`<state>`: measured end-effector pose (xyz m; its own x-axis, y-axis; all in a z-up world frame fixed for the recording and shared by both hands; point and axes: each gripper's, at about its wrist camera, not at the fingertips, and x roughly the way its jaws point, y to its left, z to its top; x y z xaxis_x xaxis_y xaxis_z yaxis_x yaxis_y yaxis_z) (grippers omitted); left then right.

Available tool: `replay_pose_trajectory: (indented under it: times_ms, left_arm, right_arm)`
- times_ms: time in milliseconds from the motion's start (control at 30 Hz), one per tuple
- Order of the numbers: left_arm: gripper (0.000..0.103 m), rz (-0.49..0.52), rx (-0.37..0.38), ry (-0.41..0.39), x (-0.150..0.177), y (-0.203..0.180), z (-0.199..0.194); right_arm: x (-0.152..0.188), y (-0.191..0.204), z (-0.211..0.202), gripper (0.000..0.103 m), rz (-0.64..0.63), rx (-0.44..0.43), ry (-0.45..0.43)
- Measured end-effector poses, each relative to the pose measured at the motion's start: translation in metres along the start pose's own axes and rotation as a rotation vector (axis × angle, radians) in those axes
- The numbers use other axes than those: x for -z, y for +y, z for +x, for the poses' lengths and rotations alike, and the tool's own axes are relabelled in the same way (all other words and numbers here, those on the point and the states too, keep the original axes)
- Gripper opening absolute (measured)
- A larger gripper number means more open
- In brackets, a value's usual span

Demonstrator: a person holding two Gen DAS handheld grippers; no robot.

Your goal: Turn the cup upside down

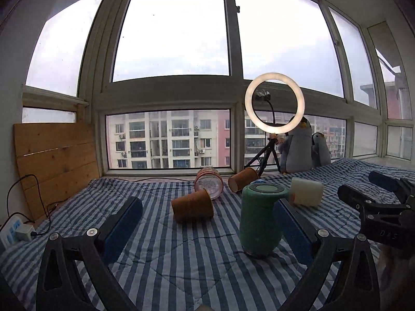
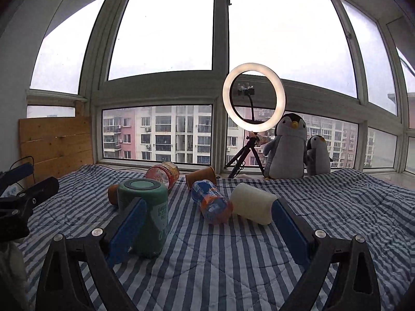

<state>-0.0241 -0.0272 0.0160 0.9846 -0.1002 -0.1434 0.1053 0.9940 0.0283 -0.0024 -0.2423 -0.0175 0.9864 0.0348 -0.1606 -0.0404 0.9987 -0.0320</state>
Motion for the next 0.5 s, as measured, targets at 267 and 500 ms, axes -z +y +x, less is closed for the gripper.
replay_pose_trajectory:
  times_ms: [267,500]
  left_arm:
    - [0.102,-0.004,-0.029,0.001,0.009,-0.001,0.003]
    - [0.102,-0.006,-0.026,0.013,0.012,-0.002,0.007]
  right_arm:
    - [0.002,0.001,-0.004,0.097,0.001,0.025,-0.03]
    - [0.004,0.0,-0.004,0.097,0.008,0.025,-0.041]
